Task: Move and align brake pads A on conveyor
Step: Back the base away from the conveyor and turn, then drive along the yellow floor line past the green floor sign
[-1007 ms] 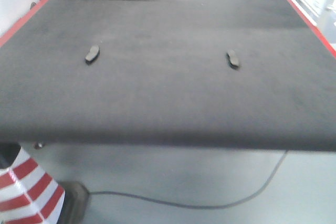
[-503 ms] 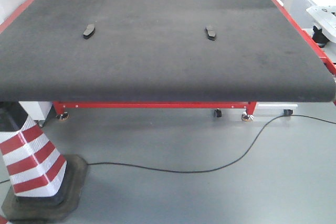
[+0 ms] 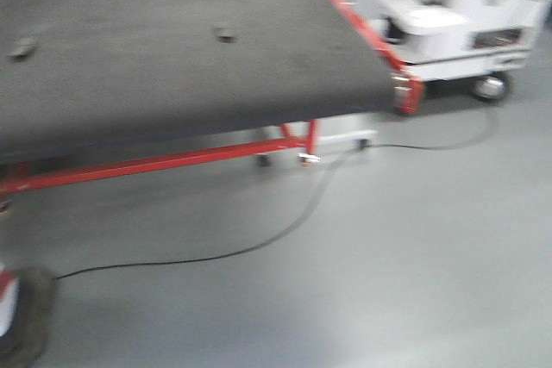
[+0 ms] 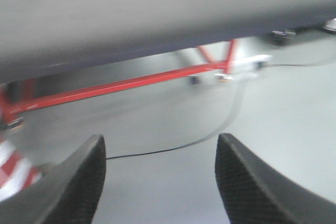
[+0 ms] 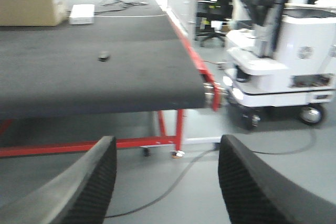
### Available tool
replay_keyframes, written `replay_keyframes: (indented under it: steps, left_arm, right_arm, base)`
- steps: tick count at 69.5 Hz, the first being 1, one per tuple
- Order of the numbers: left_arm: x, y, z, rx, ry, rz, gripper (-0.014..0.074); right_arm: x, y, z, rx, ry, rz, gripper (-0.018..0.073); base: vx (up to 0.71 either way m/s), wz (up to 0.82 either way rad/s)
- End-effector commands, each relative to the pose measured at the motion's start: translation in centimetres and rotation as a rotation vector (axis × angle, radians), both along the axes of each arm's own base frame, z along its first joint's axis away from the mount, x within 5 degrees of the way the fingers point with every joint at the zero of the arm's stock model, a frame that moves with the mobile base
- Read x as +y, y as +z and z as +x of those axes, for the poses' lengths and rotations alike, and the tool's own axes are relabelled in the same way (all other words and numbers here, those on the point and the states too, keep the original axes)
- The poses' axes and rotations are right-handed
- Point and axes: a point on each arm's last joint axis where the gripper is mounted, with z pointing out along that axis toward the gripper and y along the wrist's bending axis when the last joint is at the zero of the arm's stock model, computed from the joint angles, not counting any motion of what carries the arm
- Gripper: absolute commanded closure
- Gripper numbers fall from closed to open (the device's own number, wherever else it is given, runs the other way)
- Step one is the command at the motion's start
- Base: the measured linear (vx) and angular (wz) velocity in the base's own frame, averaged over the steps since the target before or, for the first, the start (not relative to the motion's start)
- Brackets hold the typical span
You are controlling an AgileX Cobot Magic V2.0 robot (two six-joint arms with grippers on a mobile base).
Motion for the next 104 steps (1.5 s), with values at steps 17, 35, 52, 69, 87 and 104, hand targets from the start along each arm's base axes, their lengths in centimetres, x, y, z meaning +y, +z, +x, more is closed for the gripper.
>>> replay_keyframes:
  steps: [17, 35, 52, 69, 87, 104]
  left_arm:
    - [0.04, 1.49, 0.39, -0.094, 0.013, -0.022, 0.0147]
    - [0.04, 1.49, 0.39, -0.094, 0.013, -0.022, 0.0147]
    - [0.04, 1.49, 0.39, -0.094, 0.013, -0.022, 0.0147]
    - [0.04, 1.49, 0.39, -0.094, 0.013, -0.022, 0.0147]
    - [0.04, 1.49, 0.39, -0.094, 0.013, -0.022, 0.0147]
    - [0.04, 1.49, 0.39, -0.094, 0.013, -0.022, 0.0147]
  right_arm:
    - [0.05, 1.4, 0.03, -0.082, 0.006, -0.006, 0.0144]
    - [0.05, 1.4, 0.03, -0.082, 0.006, -0.006, 0.0144]
    - [0.05, 1.39, 0.03, -0.081, 0.006, -0.007, 0.0144]
    - [0.05, 1.39, 0.03, -0.081, 0.006, -0.007, 0.0144]
    - [0.05, 1.39, 0.03, -0.081, 0.006, -0.007, 0.0144]
    - [0.05, 1.39, 0.03, -0.081, 0.006, -0.007, 0.0144]
  base:
    - [-0.18, -0.87]
    - [-0.15, -0.88]
    - [-0.08, -0.8]
    - [-0.04, -0.82]
    - [-0.02, -0.82]
    - [0.01, -0.82]
